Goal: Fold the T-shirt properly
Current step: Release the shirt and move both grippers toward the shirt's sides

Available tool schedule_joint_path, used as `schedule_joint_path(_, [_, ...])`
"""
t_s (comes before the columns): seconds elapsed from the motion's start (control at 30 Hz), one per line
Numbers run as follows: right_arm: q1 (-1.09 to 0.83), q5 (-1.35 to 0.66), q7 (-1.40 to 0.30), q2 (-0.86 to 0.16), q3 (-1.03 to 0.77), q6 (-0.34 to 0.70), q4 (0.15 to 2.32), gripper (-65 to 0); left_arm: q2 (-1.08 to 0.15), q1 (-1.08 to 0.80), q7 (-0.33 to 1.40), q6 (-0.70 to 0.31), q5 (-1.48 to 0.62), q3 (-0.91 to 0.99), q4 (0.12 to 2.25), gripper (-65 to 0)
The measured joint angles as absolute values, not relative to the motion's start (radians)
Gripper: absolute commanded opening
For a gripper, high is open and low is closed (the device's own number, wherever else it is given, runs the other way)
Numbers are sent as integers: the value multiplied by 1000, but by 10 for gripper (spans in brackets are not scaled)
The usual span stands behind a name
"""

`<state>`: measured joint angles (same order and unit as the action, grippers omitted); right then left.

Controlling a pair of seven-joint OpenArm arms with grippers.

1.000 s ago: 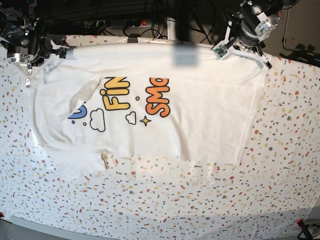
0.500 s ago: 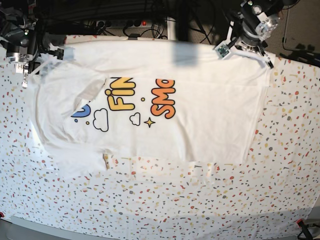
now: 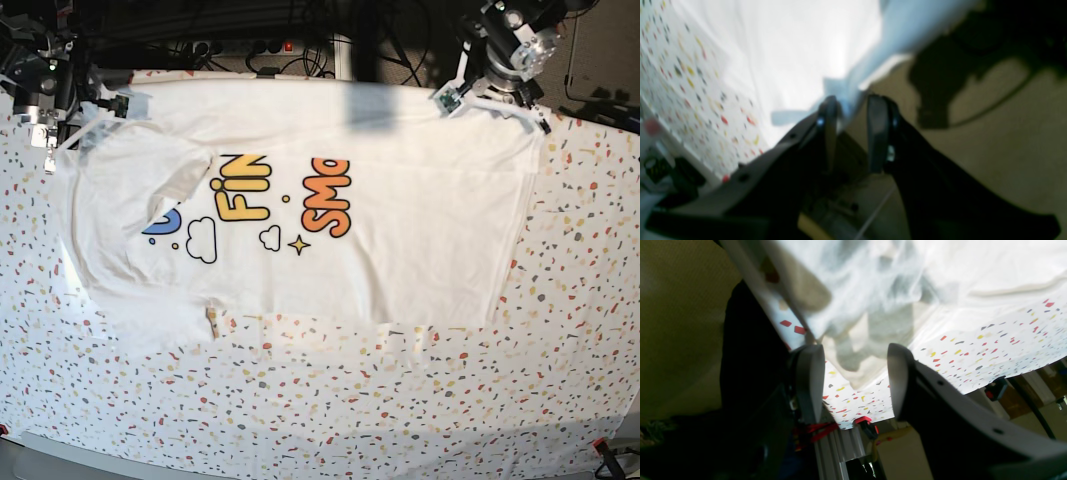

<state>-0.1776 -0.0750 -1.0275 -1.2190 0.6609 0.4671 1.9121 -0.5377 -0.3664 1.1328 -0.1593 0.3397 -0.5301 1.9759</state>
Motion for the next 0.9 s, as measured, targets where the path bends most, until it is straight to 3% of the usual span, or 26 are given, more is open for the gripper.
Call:
schedule_joint_path(0.3, [-177,-115,-1019,-1219,661,468,1987,-346,-538,-387,1133,-104,353,-530,1991,-473])
schedule_joint_path(0.53, [-172,-115,-1003,-1217,661,468,1988,-346,-540,-387,1147,-36,606,-530,2003,-473])
schedule_joint_path(0.9, [-95,-121,-968,-1161,661,470,1988,-346,-593,-359,1083,-32,607,-530,2171,-473])
